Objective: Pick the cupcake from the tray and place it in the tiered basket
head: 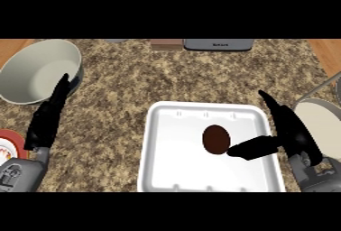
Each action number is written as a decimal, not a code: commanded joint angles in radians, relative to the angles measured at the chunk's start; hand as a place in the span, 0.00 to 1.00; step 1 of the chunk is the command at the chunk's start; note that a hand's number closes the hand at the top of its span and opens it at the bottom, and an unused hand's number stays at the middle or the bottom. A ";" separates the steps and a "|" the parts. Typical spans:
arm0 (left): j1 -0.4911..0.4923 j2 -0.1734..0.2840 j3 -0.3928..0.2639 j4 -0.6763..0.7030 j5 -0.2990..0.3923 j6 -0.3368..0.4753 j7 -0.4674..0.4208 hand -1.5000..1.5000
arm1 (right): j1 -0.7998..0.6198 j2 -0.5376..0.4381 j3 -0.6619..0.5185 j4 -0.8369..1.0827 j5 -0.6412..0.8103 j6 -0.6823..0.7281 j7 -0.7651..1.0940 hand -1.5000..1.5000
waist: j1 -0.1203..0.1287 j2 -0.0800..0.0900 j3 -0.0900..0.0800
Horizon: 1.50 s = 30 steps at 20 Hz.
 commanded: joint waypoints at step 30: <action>0.002 -0.051 0.061 -0.015 -0.063 -0.034 0.039 0.50 | -0.058 0.249 0.118 0.179 0.247 0.171 0.274 0.00 | -0.025 -0.005 0.002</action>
